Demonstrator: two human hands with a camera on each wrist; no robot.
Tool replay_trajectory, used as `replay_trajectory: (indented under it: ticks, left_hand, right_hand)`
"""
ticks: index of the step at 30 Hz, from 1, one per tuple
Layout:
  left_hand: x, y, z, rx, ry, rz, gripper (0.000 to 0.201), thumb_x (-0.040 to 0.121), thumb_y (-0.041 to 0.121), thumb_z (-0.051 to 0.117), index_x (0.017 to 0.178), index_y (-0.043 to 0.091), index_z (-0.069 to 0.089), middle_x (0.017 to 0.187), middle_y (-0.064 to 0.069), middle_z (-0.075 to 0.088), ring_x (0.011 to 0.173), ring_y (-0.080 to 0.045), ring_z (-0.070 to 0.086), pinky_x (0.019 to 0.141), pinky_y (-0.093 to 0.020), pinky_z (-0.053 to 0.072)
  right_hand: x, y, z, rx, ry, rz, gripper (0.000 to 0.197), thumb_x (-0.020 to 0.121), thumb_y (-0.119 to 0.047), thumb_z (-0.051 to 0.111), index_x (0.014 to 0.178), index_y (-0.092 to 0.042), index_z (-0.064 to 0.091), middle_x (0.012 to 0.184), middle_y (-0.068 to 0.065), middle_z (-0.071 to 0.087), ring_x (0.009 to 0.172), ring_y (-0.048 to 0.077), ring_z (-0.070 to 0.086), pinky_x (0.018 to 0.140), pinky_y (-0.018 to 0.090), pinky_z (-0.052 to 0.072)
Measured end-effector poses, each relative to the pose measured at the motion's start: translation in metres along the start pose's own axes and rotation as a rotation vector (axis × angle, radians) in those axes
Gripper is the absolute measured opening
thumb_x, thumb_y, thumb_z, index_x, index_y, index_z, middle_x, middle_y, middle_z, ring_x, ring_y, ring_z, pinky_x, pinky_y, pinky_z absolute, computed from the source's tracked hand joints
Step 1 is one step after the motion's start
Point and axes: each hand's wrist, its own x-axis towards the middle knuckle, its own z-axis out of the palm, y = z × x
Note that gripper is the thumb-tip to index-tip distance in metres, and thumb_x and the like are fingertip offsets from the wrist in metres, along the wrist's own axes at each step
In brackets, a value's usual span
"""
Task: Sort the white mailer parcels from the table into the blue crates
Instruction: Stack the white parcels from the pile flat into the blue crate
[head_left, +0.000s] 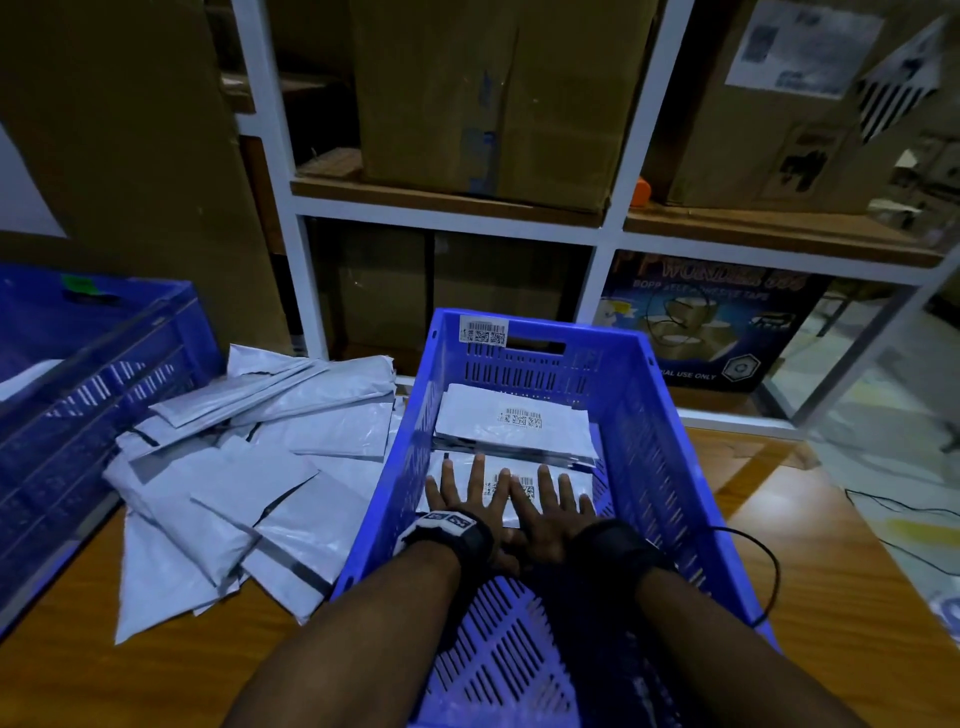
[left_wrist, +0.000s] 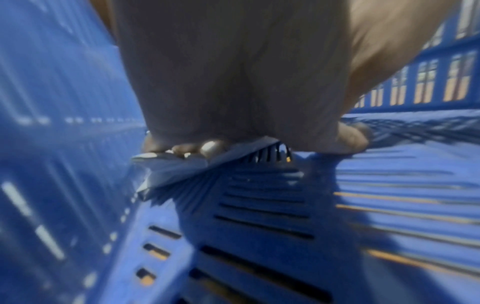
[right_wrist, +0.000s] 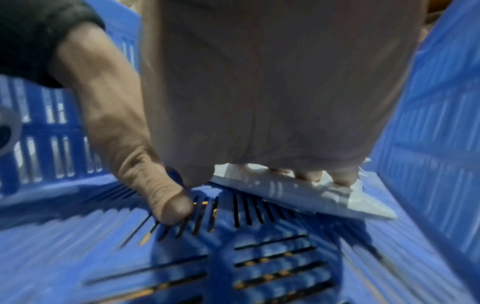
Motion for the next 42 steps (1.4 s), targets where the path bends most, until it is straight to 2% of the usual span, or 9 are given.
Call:
replay_trajectory:
  ticks: [6, 9, 11, 14, 17, 20, 25, 34, 42]
  left_hand:
    - [0.002, -0.002, 0.005, 0.02, 0.032, 0.001, 0.114, 0.082, 0.076, 0.051, 0.15, 0.033, -0.029, 0.152, -0.01, -0.045, 0.136, -0.05, -0.038, 0.109, -0.071, -0.017]
    - [0.003, -0.003, 0.003, 0.05, 0.061, 0.031, 0.109, 0.087, 0.073, 0.048, 0.152, 0.027, -0.026, 0.153, -0.017, -0.04, 0.138, -0.046, -0.038, 0.111, -0.068, -0.017]
    - [0.005, -0.004, 0.004, 0.059, 0.082, 0.051, 0.111, 0.087, 0.071, 0.051, 0.154, 0.021, -0.023, 0.156, -0.018, -0.036, 0.141, -0.043, -0.035, 0.112, -0.065, -0.02]
    - [0.007, -0.003, 0.009, 0.051, 0.1, 0.015, 0.114, 0.083, 0.073, 0.052, 0.154, 0.025, -0.023, 0.158, -0.013, -0.034, 0.144, -0.041, -0.032, 0.114, -0.059, -0.02]
    - [0.013, -0.006, 0.015, 0.065, 0.07, 0.041, 0.119, 0.072, 0.088, 0.047, 0.156, 0.033, -0.018, 0.158, -0.009, -0.036, 0.14, -0.043, -0.037, 0.112, -0.062, -0.02]
    - [0.016, -0.012, 0.015, 0.048, 0.015, 0.117, 0.123, 0.055, 0.097, 0.046, 0.156, 0.043, 0.002, 0.157, -0.004, -0.039, 0.131, -0.043, -0.049, 0.103, -0.063, -0.03]
    - [-0.003, -0.012, 0.007, -0.015, 0.025, 0.12, 0.134, 0.063, 0.093, 0.053, 0.15, 0.033, -0.03, 0.147, -0.007, -0.051, 0.131, -0.04, -0.049, 0.111, -0.059, -0.025]
    - [-0.013, -0.01, -0.003, -0.017, -0.009, 0.127, 0.134, 0.065, 0.093, 0.051, 0.151, 0.029, -0.03, 0.151, -0.009, -0.047, 0.135, -0.04, -0.044, 0.113, -0.058, -0.022]
    - [-0.011, -0.013, -0.008, 0.005, -0.07, 0.129, 0.133, 0.063, 0.096, 0.047, 0.145, 0.033, -0.037, 0.144, -0.008, -0.054, 0.13, -0.039, -0.05, 0.115, -0.059, -0.017]
  right_hand:
    - [0.001, -0.001, 0.005, 0.043, 0.035, 0.021, 0.071, 0.098, -0.063, 0.022, 0.152, -0.039, -0.017, 0.158, 0.006, -0.031, 0.146, 0.033, -0.027, 0.118, 0.055, -0.006]
    - [0.0, -0.003, 0.003, 0.052, 0.043, 0.027, 0.069, 0.098, -0.063, 0.019, 0.153, -0.039, -0.015, 0.158, 0.005, -0.032, 0.146, 0.032, -0.028, 0.117, 0.057, -0.008]
    - [-0.001, -0.006, -0.001, 0.056, 0.083, 0.008, 0.07, 0.098, -0.062, 0.018, 0.155, -0.032, -0.01, 0.156, 0.005, -0.035, 0.144, 0.031, -0.031, 0.116, 0.058, -0.011]
    - [-0.002, -0.01, -0.006, 0.101, 0.15, -0.032, 0.08, 0.096, -0.068, 0.013, 0.156, -0.019, -0.007, 0.157, 0.002, -0.034, 0.144, 0.026, -0.032, 0.116, 0.057, -0.014]
    - [0.0, -0.006, -0.001, 0.106, 0.132, -0.013, 0.082, 0.092, -0.074, 0.008, 0.156, -0.027, -0.012, 0.158, -0.004, -0.031, 0.145, 0.023, -0.031, 0.116, 0.054, -0.016]
    - [0.004, 0.004, 0.009, 0.128, 0.14, 0.036, 0.079, 0.09, -0.076, 0.008, 0.154, -0.036, -0.015, 0.158, -0.007, -0.032, 0.145, 0.025, -0.031, 0.116, 0.056, -0.015]
    - [0.01, 0.008, 0.015, 0.178, 0.138, 0.101, 0.077, 0.09, -0.076, 0.012, 0.152, -0.04, -0.016, 0.158, -0.006, -0.032, 0.145, 0.027, -0.03, 0.116, 0.06, -0.009]
    - [0.012, 0.008, 0.013, 0.184, 0.115, 0.1, 0.078, 0.092, -0.074, 0.017, 0.153, -0.038, -0.014, 0.159, -0.005, -0.031, 0.145, 0.029, -0.029, 0.116, 0.061, -0.005]
    - [0.012, 0.009, 0.011, 0.169, 0.096, 0.106, 0.082, 0.089, -0.078, 0.017, 0.153, -0.039, -0.015, 0.158, -0.008, -0.032, 0.145, 0.028, -0.029, 0.116, 0.061, -0.005]
